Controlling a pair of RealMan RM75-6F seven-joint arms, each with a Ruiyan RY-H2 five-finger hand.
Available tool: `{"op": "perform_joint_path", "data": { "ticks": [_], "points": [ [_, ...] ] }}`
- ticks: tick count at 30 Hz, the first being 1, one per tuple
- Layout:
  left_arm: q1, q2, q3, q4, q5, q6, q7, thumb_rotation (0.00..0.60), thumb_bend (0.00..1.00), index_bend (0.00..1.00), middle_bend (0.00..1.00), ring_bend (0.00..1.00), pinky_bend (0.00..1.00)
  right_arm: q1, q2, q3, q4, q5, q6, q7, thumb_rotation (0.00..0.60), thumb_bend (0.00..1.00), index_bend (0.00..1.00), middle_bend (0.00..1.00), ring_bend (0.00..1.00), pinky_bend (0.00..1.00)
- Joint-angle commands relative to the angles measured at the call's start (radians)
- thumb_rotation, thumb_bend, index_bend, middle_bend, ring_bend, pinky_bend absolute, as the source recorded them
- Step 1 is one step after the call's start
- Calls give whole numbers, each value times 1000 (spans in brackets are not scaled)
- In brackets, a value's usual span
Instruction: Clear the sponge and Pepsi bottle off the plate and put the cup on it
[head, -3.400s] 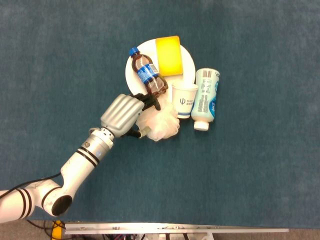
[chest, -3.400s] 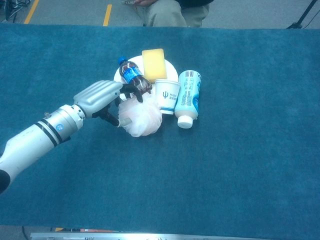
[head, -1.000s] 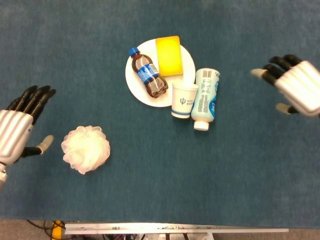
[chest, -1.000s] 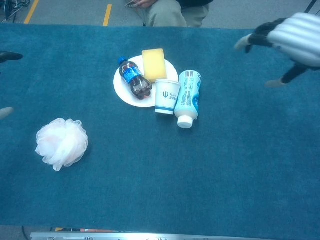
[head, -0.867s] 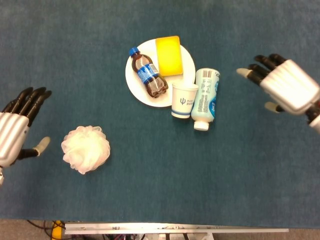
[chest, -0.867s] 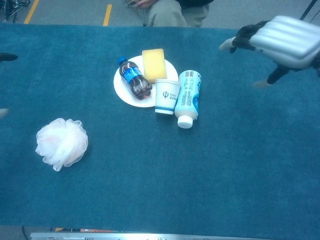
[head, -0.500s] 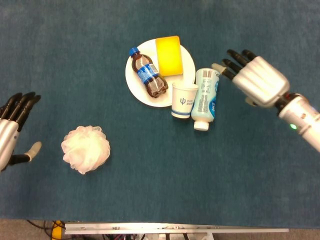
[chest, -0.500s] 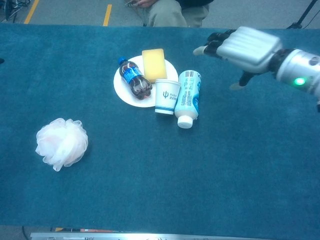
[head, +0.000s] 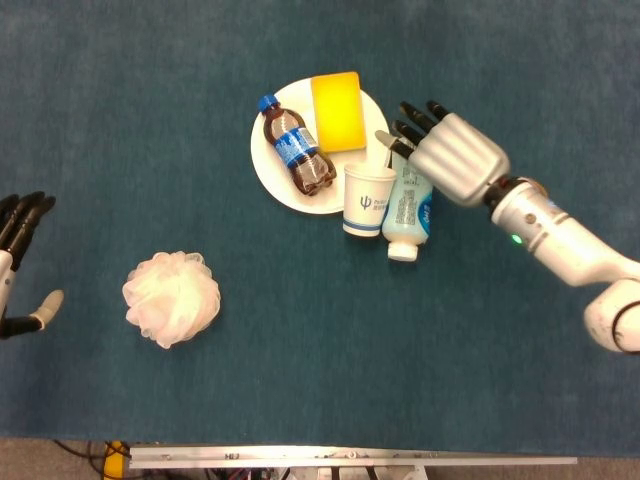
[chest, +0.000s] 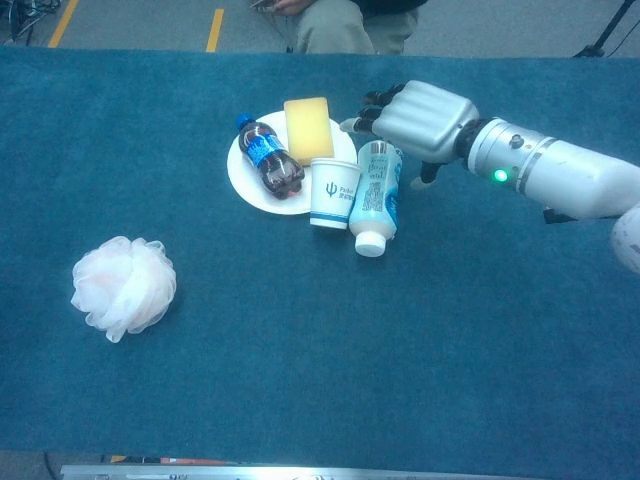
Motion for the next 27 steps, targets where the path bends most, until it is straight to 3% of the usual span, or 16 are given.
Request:
{"op": "perform_joint_path", "data": {
  "ticks": [1, 10, 17, 27],
  "points": [
    [4, 0, -2, 3, -2, -1, -5, 600, 297, 0, 55, 0, 182, 23, -40, -6, 43, 25, -11, -11, 600, 0, 56, 197, 78, 211],
    [18, 3, -4, 5, 4, -5, -10, 600, 297, 0, 55, 0, 182, 52, -94, -31, 114, 80, -35, -40, 600, 0, 56, 203, 78, 211],
    [22, 0, -9, 2, 14, -10, -6, 600, 297, 0, 54, 0, 179, 47, -72, -62, 103, 91, -25, -34, 600, 0, 63, 292, 131, 211],
    [20, -3, -12, -2, 29, -25, -5, 600, 297, 0, 54, 0, 174, 26, -54, -103, 90, 76, 7, -9, 600, 0, 233, 375, 235, 247]
  ]
}}
